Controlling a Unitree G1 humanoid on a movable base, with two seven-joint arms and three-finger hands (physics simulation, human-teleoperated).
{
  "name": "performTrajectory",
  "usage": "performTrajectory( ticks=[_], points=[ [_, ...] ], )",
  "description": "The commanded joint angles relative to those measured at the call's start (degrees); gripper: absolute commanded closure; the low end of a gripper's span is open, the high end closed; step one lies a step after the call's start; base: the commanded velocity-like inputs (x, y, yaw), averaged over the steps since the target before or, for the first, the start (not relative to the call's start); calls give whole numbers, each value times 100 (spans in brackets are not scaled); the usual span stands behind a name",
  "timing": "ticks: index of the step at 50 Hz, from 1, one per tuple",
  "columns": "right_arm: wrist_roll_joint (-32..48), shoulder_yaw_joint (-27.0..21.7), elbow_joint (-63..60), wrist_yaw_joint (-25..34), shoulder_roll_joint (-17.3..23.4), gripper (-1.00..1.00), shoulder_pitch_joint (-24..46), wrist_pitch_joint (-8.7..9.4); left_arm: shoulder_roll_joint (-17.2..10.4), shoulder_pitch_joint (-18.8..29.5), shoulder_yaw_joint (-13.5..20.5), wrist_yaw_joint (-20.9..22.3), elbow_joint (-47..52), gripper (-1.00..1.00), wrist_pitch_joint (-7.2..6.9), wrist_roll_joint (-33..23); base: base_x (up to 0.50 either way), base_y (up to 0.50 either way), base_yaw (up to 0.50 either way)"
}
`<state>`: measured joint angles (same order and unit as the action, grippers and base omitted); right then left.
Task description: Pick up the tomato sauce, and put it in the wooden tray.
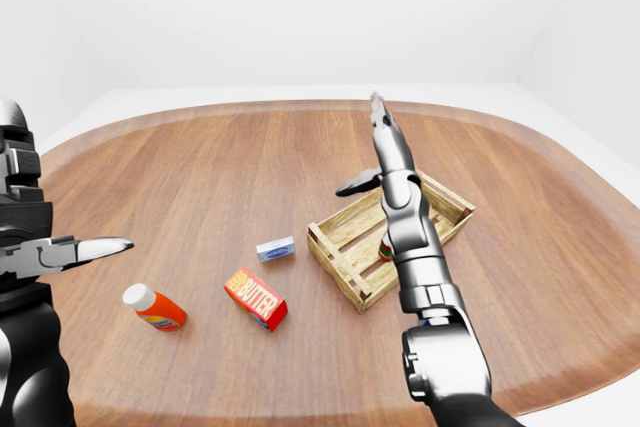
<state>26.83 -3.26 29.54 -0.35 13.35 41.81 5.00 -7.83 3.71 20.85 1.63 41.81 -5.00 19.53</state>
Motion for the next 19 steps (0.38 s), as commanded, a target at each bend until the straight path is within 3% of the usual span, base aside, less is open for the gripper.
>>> performTrajectory(
  ticks=[1, 11, 19],
  points=[
    [412, -64, -2154, 849, -33, -100, -182, 0, 12, -20, 22, 23, 61, -100, 0, -6, 0, 0, 0],
    [595, -50, -4030, 1300, -54, -100, -365, 0, 7, -25, 74, 30, 124, -100, 0, 33, 0, 0, 0],
    [967, 279, -5946, 1826, -27, -100, -744, 0, 3, -25, 76, 22, 154, -100, 0, 55, 0, 0, 0]
  ],
)
